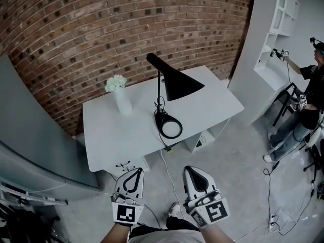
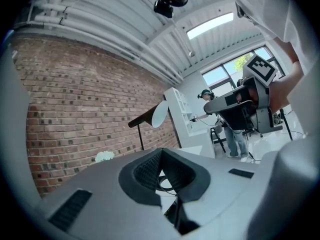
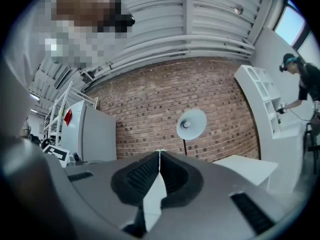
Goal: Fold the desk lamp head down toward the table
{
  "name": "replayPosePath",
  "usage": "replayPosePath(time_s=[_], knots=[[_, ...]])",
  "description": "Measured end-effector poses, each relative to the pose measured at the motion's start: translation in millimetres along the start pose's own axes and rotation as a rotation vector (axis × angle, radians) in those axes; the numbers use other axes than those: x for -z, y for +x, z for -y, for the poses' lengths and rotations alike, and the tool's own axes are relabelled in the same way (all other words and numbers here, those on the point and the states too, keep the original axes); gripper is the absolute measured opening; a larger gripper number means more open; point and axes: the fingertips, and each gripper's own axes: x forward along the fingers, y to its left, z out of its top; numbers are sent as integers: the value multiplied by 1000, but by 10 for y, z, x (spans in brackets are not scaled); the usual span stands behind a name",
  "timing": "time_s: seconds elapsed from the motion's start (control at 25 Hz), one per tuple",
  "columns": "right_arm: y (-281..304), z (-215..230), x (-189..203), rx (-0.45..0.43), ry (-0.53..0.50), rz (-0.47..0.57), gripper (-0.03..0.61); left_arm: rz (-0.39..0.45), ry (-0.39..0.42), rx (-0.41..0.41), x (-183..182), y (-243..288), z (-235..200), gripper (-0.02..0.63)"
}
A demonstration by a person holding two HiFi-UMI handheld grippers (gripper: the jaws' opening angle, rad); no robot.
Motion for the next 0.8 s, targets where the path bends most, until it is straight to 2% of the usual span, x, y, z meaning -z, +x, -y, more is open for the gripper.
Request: replayPosePath(time_s=[0.16, 0.44, 0.64, 0.76, 0.8], knots=[[154, 250, -40, -44, 1, 9, 18, -8, 29, -35, -59, 219, 32, 8], [383, 212, -48, -114, -9, -4, 18, -14, 52, -53, -65, 383, -26, 8], [562, 374, -138, -75, -21, 14, 18, -1, -44, -39, 34, 646, -115, 8], [653, 472, -212, -43, -49, 7, 18, 34, -3, -7, -25, 834, -186, 8], [682, 500, -243, -32, -66, 8, 18, 41, -13, -3, -31, 887, -208, 8]])
